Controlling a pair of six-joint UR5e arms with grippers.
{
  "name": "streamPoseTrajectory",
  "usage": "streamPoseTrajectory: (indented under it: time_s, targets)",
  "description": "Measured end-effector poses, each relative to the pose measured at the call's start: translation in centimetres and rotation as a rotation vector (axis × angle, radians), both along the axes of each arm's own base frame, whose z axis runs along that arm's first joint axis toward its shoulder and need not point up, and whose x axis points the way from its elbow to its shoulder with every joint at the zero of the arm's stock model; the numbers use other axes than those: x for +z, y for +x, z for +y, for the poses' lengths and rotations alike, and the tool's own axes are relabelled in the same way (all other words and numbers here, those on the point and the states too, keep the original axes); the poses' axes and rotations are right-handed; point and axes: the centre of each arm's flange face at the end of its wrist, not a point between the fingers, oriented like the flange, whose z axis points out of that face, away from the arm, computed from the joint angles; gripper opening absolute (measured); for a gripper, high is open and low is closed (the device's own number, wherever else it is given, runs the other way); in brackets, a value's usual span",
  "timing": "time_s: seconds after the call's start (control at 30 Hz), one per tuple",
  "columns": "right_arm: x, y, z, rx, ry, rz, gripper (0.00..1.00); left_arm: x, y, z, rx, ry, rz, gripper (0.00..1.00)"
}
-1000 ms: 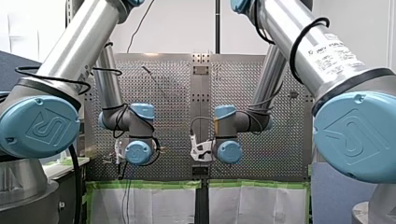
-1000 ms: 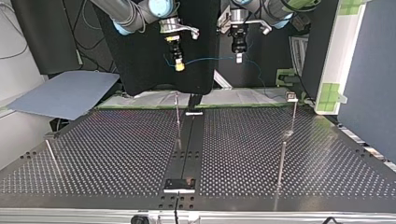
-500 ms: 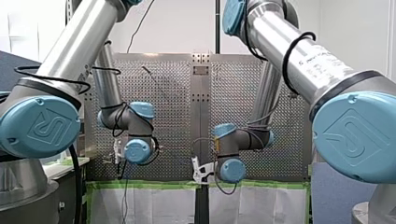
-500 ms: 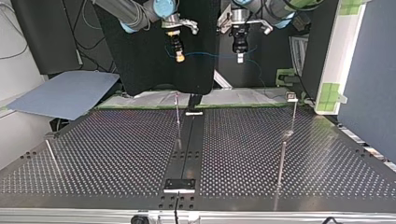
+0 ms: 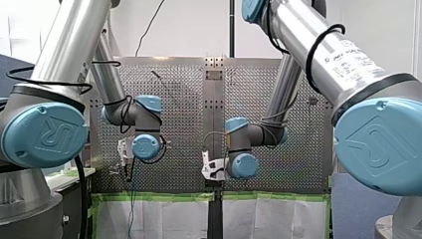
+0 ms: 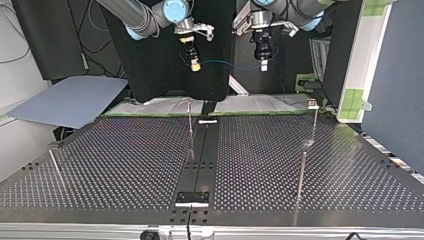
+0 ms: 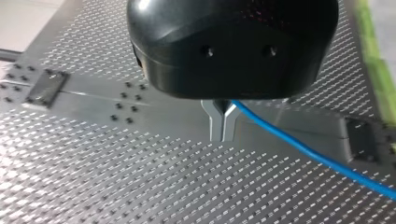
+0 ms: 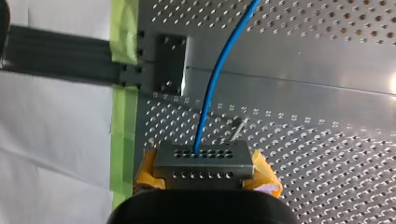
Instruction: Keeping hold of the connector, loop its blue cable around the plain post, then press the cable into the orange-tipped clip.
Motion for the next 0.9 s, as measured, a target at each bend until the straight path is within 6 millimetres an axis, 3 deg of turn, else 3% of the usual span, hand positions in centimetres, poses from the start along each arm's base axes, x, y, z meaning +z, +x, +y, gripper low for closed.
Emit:
streamPoseTrajectory:
  time_s: [0.23, 0.5, 0.9]
  targets:
    - [4.2, 1.1, -2.0, 0.0, -0.008, -0.059, 0.0, 2.6, 0.9, 0.5, 0.05, -0.023, -0.04, 0.0]
    - [10.2, 3.0, -4.3, 0.006, -0.062, -0.11, 0.0, 5.5, 1.7, 1.2, 0.079, -0.08, -0.079, 0.0]
    - [18.3, 3.9, -5.6, 0.019, -0.12, -0.166, 0.0, 10.1, 2.5, 2.3, 0.118, -0.117, -0.116, 0.0]
